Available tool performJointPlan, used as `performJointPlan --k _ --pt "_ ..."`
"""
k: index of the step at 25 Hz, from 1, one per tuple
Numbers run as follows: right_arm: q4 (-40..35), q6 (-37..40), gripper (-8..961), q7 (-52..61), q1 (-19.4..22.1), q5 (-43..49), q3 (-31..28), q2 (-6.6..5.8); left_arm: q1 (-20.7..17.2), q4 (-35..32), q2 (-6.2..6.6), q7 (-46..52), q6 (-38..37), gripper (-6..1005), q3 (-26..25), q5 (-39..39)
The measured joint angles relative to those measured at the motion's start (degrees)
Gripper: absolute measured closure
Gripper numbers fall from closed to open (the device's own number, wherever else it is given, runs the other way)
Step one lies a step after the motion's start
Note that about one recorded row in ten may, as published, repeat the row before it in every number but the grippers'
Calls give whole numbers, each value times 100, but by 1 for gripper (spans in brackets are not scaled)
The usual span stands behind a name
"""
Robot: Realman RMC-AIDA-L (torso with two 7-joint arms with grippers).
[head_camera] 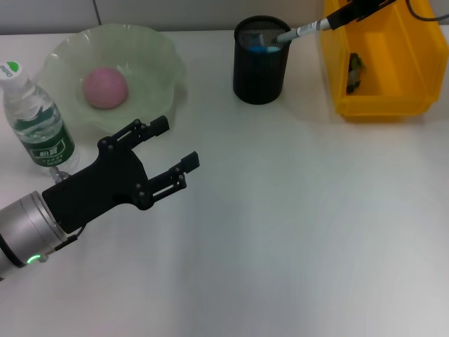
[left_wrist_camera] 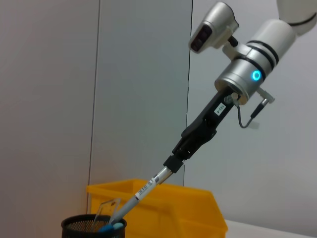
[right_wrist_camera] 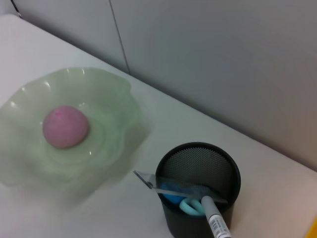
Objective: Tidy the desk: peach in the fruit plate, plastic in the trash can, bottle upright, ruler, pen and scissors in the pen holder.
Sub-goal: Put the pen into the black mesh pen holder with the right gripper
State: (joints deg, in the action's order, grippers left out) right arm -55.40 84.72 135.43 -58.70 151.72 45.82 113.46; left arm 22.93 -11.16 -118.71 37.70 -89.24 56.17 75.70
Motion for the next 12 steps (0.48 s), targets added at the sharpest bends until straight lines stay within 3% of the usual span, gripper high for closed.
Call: performJointPlan --k 12 --pt "177 9 767 362 -354 462 254 6 -20 0 -7 -66 38 226 39 7"
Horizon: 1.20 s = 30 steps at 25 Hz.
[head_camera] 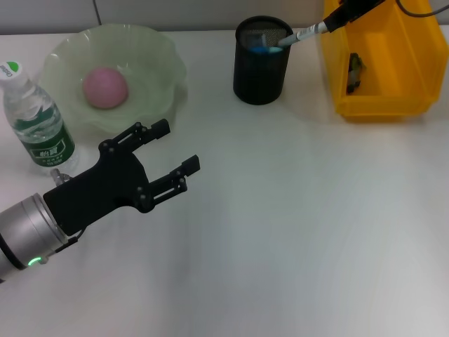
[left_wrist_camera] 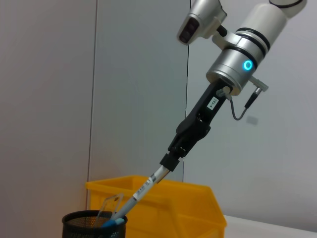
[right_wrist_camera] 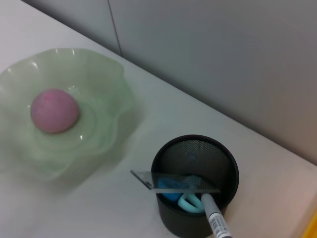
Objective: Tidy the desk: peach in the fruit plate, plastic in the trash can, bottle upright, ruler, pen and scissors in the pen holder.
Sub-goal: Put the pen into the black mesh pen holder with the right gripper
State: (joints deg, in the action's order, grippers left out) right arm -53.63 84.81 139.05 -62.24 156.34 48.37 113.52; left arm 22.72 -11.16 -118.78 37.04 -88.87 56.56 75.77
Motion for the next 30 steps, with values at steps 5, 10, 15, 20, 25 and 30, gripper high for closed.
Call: performJointPlan --k 5,10,15,20,25,30 --pt "172 -28 766 98 -213 285 4 31 -5 0 -6 -2 1 226 60 0" --pt "222 -179 765 112 -332 362 11 90 -15 0 -4 -4 -6 226 66 0" --pt "297 -330 764 118 -460 363 15 113 -23 0 3 -4 -26 226 66 0" --pt "591 -441 763 133 -640 435 20 117 -23 0 6 1 -38 226 65 0" --pt "947 -654 762 172 -804 602 65 112 -33 0 13 -1 -41 226 66 -1" --pt "1185 -884 761 178 -890 636 123 101 -38 0 14 -5 -43 226 65 -1"
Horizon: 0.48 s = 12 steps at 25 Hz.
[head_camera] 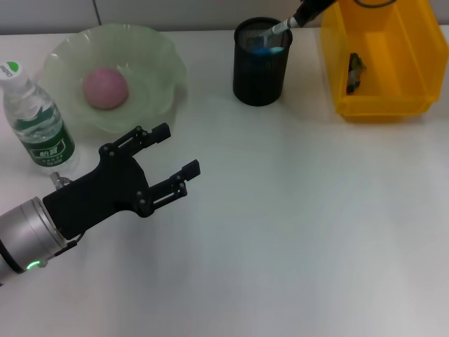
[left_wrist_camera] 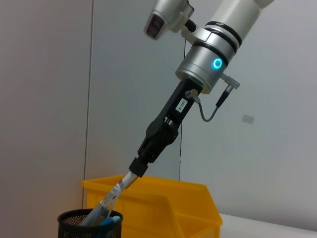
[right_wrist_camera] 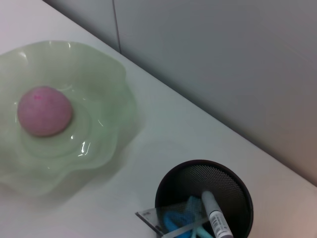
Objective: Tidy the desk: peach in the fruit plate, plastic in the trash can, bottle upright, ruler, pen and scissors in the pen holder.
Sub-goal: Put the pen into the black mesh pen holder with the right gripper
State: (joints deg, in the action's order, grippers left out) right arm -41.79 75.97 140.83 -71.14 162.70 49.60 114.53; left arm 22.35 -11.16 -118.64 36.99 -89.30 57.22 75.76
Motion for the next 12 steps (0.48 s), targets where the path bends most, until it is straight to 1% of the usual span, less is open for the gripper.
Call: performJointPlan --k 4,12 --pt "283 -176 760 8 -97 11 28 -20 -9 0 0 1 0 226 0 0" --pt "319 -218 758 8 -109 23 32 -25 -11 -3 0 29 -3 226 0 0"
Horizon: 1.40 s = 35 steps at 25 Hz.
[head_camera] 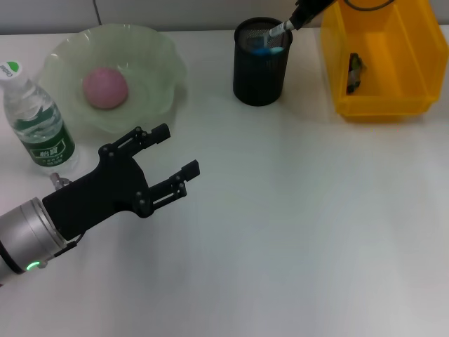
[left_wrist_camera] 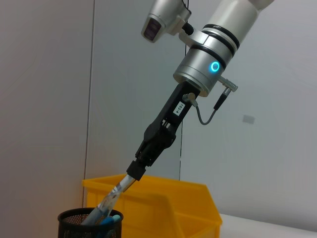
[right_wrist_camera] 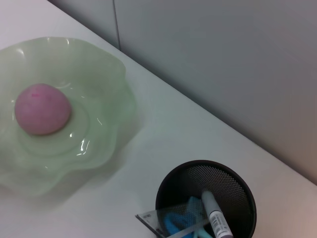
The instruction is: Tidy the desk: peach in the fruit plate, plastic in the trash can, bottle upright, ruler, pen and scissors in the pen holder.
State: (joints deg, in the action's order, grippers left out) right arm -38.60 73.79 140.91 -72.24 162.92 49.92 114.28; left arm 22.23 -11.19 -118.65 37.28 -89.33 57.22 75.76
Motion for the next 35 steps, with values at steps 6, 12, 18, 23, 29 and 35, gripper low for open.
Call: performJointPlan --k 6,12,18,23,29,35 --pt "-4 6 756 0 -1 3 0 0 0 -6 0 24 -59 226 0 0" --pt "-38 -3 755 56 -1 3 0 19 -3 1 0 25 -49 226 6 0" --pt "-83 -67 718 59 5 3 -1 41 -23 3 0 25 -4 226 9 0" --pt "-198 -74 539 67 37 2 -1 85 -29 3 0 24 36 226 5 0" --pt "-211 -75 290 68 56 2 0 93 -48 3 0 24 87 226 -16 0" --pt "-364 -77 260 61 124 -26 0 139 -62 3 5 24 103 226 -21 0"
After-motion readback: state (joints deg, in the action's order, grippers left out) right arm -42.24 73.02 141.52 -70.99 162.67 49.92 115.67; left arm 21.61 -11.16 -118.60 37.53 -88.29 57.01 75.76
